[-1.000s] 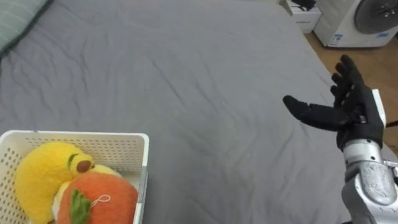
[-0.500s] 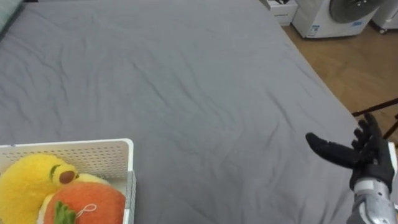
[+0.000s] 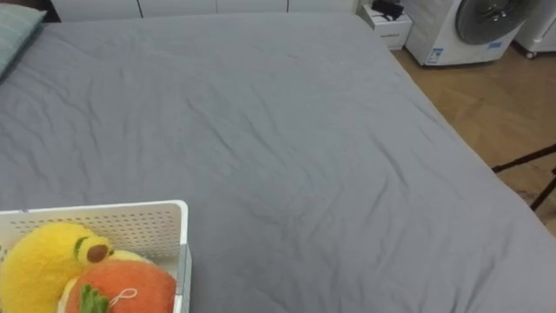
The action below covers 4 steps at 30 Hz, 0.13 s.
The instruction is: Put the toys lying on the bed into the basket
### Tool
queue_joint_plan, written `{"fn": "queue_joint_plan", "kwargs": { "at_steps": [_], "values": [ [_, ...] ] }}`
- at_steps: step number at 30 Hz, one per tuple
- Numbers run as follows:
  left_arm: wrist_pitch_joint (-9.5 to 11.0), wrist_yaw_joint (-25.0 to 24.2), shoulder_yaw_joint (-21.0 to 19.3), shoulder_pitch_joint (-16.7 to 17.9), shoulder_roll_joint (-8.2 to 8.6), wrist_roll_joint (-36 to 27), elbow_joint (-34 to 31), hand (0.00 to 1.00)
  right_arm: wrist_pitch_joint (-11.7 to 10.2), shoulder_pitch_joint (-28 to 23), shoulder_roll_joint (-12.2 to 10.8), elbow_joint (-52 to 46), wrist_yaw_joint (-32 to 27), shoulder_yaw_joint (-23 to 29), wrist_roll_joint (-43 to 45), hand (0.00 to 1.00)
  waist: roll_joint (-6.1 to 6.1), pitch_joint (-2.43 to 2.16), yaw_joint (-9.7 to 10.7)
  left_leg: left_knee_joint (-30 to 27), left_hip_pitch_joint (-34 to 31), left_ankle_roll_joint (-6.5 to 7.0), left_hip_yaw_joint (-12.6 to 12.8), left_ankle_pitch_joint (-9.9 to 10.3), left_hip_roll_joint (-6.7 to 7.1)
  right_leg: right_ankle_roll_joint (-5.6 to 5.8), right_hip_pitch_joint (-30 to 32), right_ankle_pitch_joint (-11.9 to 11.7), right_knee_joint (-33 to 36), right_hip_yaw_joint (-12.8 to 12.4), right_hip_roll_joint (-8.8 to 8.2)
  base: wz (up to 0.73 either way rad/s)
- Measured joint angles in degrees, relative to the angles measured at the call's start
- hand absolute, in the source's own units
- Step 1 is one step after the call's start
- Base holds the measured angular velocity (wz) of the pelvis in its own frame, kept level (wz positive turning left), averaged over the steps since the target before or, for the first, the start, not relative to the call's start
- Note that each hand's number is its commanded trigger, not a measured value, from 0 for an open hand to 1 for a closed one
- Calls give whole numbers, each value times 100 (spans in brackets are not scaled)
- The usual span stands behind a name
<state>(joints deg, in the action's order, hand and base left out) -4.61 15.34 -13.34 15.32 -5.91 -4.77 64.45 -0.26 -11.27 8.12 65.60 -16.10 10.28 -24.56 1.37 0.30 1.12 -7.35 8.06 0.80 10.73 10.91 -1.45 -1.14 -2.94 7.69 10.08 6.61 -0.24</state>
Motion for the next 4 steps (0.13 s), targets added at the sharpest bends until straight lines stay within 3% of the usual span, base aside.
{"fn": "queue_joint_plan", "kwargs": {
  "at_steps": [4],
  "values": [
    [-3, -61, 22, -22, 3, -3, -1, 0, 14, 13, -2, 218, 299, -439, 470, 0, -13, -13, -35, -26, 32, -6, 1, 9, -5, 6, -1, 2, 26, -50, 14, -2]
  ]
}}
